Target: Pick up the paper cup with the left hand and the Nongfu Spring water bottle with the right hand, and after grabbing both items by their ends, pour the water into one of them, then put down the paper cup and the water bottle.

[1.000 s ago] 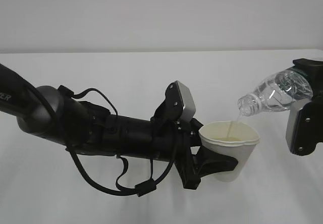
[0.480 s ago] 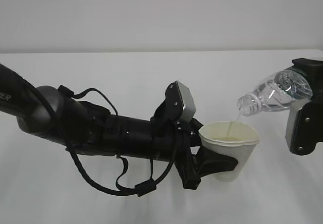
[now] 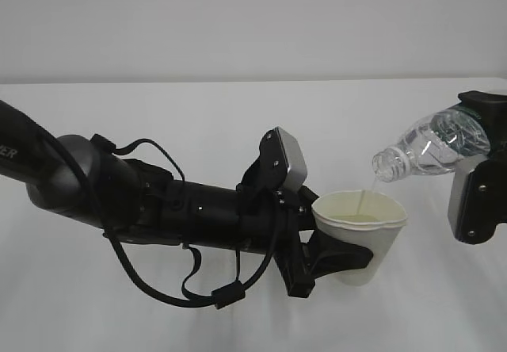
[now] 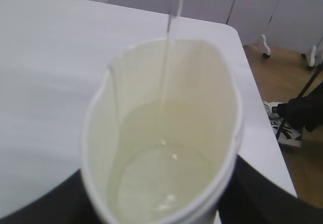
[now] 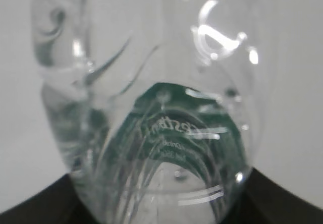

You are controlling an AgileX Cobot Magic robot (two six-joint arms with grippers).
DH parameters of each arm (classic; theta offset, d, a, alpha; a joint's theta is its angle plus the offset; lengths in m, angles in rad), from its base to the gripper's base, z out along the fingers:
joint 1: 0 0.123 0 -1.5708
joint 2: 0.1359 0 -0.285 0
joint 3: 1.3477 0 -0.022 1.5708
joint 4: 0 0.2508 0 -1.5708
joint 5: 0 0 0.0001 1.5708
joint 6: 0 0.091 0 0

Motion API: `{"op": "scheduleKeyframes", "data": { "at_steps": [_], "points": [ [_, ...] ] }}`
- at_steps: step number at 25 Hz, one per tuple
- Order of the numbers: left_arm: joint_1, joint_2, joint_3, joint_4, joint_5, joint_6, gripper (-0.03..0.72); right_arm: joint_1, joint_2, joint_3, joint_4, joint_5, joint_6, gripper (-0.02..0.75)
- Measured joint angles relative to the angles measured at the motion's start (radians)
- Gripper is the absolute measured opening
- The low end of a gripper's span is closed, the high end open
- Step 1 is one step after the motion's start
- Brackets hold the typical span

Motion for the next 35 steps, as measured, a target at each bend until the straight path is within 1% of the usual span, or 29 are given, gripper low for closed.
{"op": "scheduleKeyframes", "data": {
  "at_steps": [35],
  "points": [
    [0.0,0.0,0.0,0.0,0.001,0.0,0.4,0.0,0.0,0.0,0.0,0.009,0.0,0.421]
  ]
}}
